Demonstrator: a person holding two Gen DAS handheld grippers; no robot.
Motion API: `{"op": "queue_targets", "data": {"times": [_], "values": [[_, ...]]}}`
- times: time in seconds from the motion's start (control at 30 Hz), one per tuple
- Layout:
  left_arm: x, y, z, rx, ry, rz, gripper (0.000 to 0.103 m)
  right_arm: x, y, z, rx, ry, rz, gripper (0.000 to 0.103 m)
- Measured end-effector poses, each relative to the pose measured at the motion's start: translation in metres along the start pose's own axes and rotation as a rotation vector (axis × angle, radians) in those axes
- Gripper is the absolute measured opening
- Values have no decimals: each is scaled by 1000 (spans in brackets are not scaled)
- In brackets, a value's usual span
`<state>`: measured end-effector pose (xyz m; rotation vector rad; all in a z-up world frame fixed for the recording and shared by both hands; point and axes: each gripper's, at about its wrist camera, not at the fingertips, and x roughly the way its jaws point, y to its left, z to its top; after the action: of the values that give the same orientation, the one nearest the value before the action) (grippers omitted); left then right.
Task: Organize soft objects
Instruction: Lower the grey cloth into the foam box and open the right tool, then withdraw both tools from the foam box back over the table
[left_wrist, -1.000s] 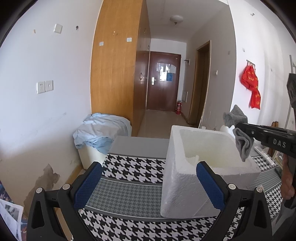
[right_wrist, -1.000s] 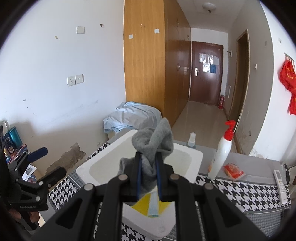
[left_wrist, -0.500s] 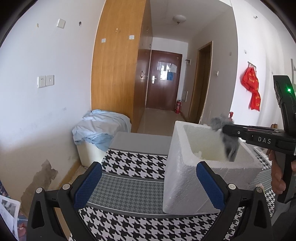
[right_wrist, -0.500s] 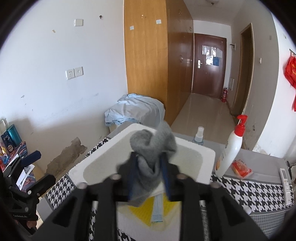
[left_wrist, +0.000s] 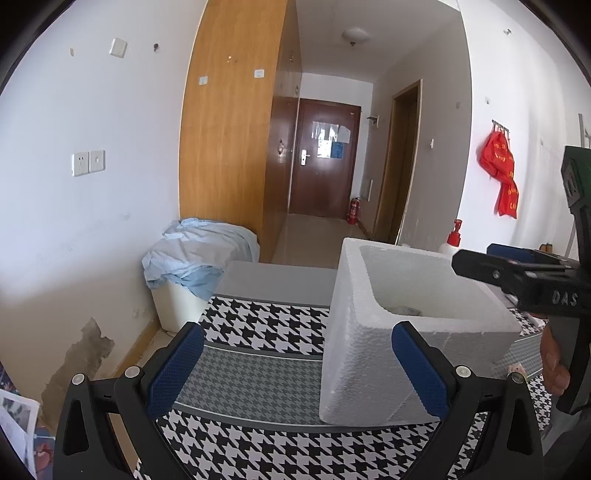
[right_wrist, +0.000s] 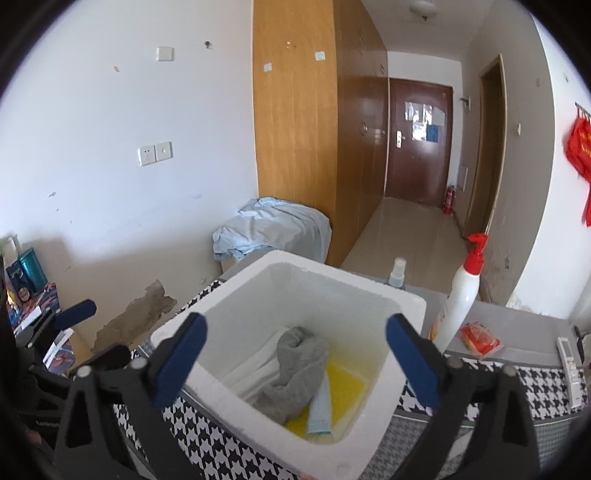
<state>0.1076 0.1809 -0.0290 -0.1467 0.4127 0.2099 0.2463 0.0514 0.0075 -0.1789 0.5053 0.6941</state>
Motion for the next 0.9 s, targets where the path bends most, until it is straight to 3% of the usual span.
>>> {"op": "queue_targets", "data": {"times": [0.9], "values": [[-48,-41,10,61,-63,5,102,-70,-2,-25,-12,-111,17,102]]}}
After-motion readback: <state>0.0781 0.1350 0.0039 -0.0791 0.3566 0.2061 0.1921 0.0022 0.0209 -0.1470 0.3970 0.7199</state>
